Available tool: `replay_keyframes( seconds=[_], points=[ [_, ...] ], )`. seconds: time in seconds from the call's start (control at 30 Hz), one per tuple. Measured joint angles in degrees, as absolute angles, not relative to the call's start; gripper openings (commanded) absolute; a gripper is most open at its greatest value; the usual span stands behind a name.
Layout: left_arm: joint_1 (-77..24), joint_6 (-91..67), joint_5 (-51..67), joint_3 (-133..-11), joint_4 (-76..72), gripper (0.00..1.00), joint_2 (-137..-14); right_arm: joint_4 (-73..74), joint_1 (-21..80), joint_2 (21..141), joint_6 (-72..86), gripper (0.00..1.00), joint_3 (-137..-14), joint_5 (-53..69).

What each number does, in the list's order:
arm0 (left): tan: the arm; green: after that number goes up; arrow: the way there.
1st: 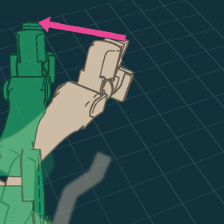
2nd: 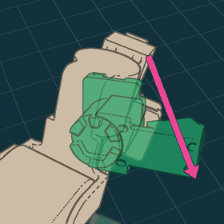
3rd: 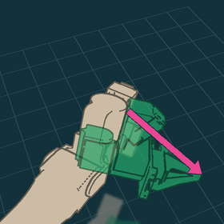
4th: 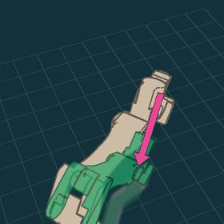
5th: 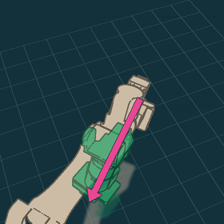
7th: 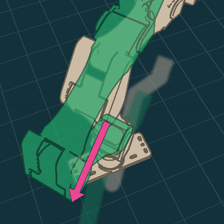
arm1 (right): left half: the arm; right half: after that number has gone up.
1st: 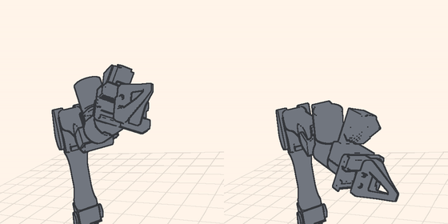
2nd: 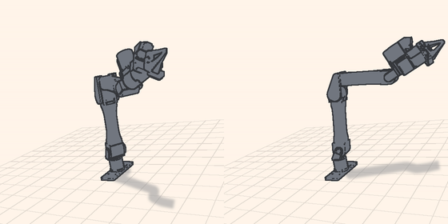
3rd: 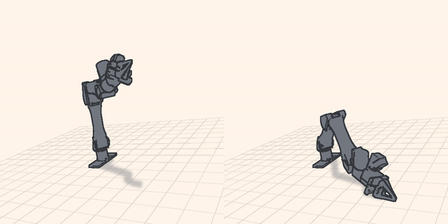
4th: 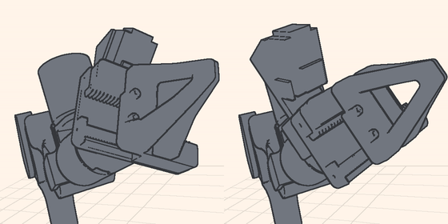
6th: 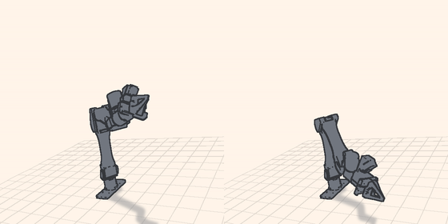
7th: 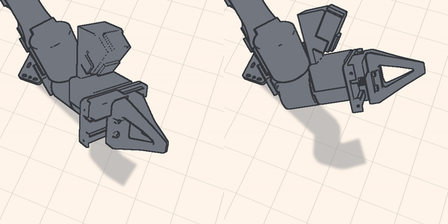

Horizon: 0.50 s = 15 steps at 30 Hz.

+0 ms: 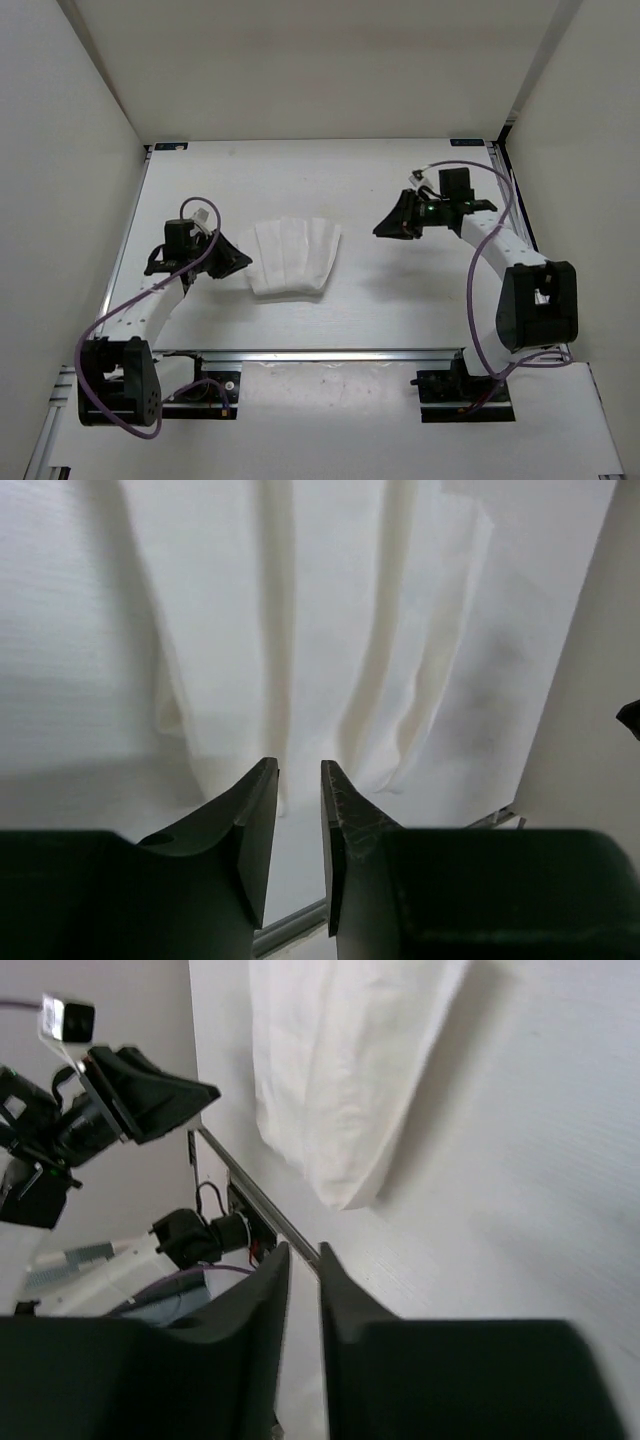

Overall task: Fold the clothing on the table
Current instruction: Fold the skirt

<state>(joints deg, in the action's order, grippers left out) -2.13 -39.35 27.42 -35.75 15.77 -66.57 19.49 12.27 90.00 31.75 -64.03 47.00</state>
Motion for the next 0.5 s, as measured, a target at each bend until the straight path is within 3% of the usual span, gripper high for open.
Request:
replay_keyframes(
  seconds=[0.17, 0.3, 0.5],
  points=[
    [3.51, -34.39, 25.98, -32.23, 22.85, 0.39, -63.11, 19.77, 4.99, 87.37, 30.79, 0.49, -57.30, 48.01],
    [6.66, -30.48, 23.03, -31.64, 28.71, 0.47, -61.19, 21.30, 3.36, 87.46, 27.77, 0.51, -56.82, 47.83],
    [9.39, -28.93, 20.36, -29.43, 32.18, 0.46, -57.93, 24.93, 3.16, 90.54, 21.80, 0.52, -58.08, 46.46]
  ],
)
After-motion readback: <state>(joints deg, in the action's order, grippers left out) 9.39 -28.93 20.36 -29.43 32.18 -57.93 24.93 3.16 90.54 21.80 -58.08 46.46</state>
